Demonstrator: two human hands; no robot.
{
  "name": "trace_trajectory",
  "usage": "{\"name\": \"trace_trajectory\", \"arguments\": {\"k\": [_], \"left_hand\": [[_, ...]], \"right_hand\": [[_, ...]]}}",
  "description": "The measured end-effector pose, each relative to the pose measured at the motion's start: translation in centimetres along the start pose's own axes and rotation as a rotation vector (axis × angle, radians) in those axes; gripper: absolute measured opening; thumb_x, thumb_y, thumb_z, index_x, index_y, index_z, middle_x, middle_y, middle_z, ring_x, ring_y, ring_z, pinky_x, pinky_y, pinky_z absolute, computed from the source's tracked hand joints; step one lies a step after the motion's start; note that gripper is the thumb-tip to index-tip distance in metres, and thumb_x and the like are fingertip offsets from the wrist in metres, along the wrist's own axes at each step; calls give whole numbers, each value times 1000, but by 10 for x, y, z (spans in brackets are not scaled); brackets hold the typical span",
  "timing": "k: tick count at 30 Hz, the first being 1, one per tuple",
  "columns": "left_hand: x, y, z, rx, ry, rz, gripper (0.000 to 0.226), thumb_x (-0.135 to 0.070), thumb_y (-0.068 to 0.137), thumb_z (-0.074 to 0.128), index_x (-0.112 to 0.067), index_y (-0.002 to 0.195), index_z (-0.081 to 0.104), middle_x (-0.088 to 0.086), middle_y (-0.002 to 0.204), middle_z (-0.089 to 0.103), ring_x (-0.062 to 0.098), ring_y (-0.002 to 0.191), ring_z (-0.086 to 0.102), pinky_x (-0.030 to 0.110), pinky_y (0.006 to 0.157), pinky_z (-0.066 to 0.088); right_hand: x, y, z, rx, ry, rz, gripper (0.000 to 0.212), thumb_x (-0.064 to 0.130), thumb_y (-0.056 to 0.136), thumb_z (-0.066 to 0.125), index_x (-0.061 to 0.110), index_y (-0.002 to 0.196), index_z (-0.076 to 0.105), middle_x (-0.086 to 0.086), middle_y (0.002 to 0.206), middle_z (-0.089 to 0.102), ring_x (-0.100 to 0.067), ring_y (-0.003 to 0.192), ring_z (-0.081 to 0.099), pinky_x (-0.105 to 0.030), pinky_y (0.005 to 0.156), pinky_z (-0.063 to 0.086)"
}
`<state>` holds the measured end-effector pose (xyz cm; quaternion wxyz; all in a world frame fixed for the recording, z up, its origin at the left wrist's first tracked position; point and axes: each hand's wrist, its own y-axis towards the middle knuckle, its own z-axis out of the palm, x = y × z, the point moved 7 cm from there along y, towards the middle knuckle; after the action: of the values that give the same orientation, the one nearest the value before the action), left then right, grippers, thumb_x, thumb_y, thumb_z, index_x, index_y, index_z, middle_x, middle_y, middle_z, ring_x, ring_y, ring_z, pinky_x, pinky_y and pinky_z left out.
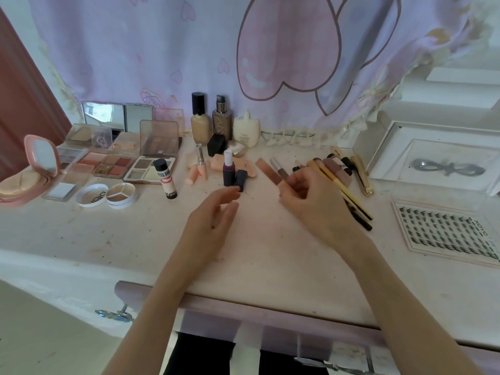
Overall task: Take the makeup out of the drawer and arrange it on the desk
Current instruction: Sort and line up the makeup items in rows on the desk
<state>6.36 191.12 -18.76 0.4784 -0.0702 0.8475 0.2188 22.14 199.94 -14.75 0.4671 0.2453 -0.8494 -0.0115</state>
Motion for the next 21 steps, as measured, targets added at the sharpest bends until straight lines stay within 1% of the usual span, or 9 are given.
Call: {"name": "trace_trajectory", "arguments": {"k": [1,3,6,8,10,13,15,17,21], "left_hand": [[-1,0,-7,-50,-89,5,30,-19,94,48,-34,120,49,-16,115,60,-6,105,54,13,87,44],[-2,-1,-16,-101,-231,32,33,-16,93,51,-37,119,48,-15,110,61,-3,95,58,16,79,48],[-3,-3,-21,-91,-306,88,25,-19,92,52,-24,117,57,-5,96,69,6,75,54,17,70,46],[-1,-4,-20,-61,-354,105,26,-16,91,49,-22,113,61,-3,95,71,13,72,52,18,67,45],[2,-4,-19,-36,-435,78,26,-15,90,49,-25,109,64,-1,97,71,19,75,54,19,66,44],[8,-3,-19,-54,-518,8,23,-17,85,53,-30,95,68,3,92,71,23,76,55,18,64,43],[9,-3,-19,-81,-517,-3,20,-16,84,53,-27,92,68,3,90,72,20,74,55,17,63,44],[8,-3,-20,-107,-508,-1,16,-16,84,54,-23,93,66,1,88,72,15,71,56,17,62,44],[7,-5,-22,-158,-483,4,14,-13,87,54,-19,95,64,-2,85,72,6,70,59,14,62,44]], "right_hand": [[4,-2,14,83,41,2,9,26,87,60,24,82,52,6,75,62,2,65,57,-11,57,46],[9,-8,39,226,63,-21,7,26,88,58,25,86,51,7,76,62,0,61,55,-15,54,46],[12,-15,68,324,109,-76,3,25,91,54,23,93,53,8,72,58,2,59,52,-16,56,44],[11,-17,76,327,151,-90,7,25,92,54,21,94,59,9,66,55,0,57,49,-20,56,41],[12,-19,81,341,148,-124,13,24,93,53,16,91,63,9,63,52,-2,55,44,-16,53,35],[15,-24,83,340,115,-180,13,22,94,51,15,89,60,1,67,55,-6,57,44,-19,55,35],[15,-24,83,319,98,-196,13,24,95,50,15,92,59,-4,72,58,-10,60,48,-22,58,37],[16,-24,84,295,76,-202,18,26,95,50,12,97,61,-9,78,62,-15,65,52,-27,62,41],[17,-25,87,260,62,-200,21,30,94,50,13,95,61,-5,73,61,-14,63,50,-22,58,37]]}}
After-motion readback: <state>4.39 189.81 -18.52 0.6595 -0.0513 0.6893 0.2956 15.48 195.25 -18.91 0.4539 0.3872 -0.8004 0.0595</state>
